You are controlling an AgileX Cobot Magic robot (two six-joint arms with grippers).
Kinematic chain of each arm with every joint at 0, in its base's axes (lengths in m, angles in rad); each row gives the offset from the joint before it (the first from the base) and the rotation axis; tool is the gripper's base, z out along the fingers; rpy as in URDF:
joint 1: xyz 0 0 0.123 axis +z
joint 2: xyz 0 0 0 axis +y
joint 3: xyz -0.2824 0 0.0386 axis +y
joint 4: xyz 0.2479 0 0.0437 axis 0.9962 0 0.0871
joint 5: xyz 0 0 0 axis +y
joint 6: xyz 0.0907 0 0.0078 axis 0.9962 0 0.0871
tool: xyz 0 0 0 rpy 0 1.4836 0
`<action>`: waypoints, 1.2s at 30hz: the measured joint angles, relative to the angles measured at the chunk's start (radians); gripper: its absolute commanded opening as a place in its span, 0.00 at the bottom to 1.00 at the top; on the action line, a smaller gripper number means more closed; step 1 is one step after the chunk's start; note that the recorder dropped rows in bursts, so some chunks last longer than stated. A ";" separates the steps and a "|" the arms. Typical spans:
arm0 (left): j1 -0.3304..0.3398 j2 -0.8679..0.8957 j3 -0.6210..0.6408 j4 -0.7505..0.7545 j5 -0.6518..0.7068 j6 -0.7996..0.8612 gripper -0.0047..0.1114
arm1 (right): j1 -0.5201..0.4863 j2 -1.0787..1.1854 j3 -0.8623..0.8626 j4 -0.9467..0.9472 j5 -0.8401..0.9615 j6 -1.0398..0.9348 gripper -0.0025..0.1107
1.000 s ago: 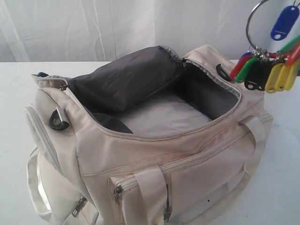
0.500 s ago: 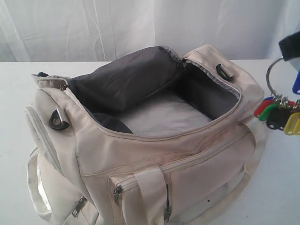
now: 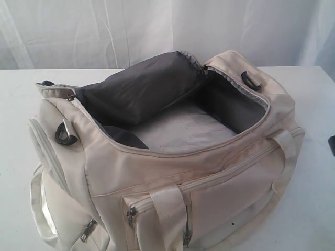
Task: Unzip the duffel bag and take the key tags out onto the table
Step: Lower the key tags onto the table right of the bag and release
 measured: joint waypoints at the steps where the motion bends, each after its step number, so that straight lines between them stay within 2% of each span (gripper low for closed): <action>1: 0.000 0.000 0.000 -0.002 0.000 0.000 0.04 | -0.006 0.012 0.017 0.008 -0.022 0.000 0.02; 10: 0.000 0.000 0.000 -0.002 0.000 0.000 0.04 | -0.021 0.207 0.105 0.032 -0.237 0.018 0.02; 20: 0.000 0.000 0.000 -0.002 0.000 0.000 0.04 | -0.052 0.374 0.105 -0.150 -0.368 0.154 0.04; 22: 0.000 0.000 0.000 -0.002 0.000 0.000 0.04 | -0.053 0.387 0.105 -0.159 -0.391 0.166 0.11; 27: 0.000 0.000 0.000 -0.002 0.000 0.000 0.04 | -0.053 0.389 0.105 -0.157 -0.428 0.172 0.40; 30: 0.000 0.000 0.000 -0.002 0.000 0.000 0.04 | -0.053 0.389 0.105 -0.157 -0.428 0.174 0.52; 33: 0.000 0.000 0.000 -0.002 0.000 0.000 0.04 | -0.053 0.387 0.105 -0.135 -0.410 0.170 0.58; 36: 0.000 0.000 0.000 -0.004 0.000 0.000 0.04 | -0.053 0.377 0.105 -0.103 -0.366 0.134 0.58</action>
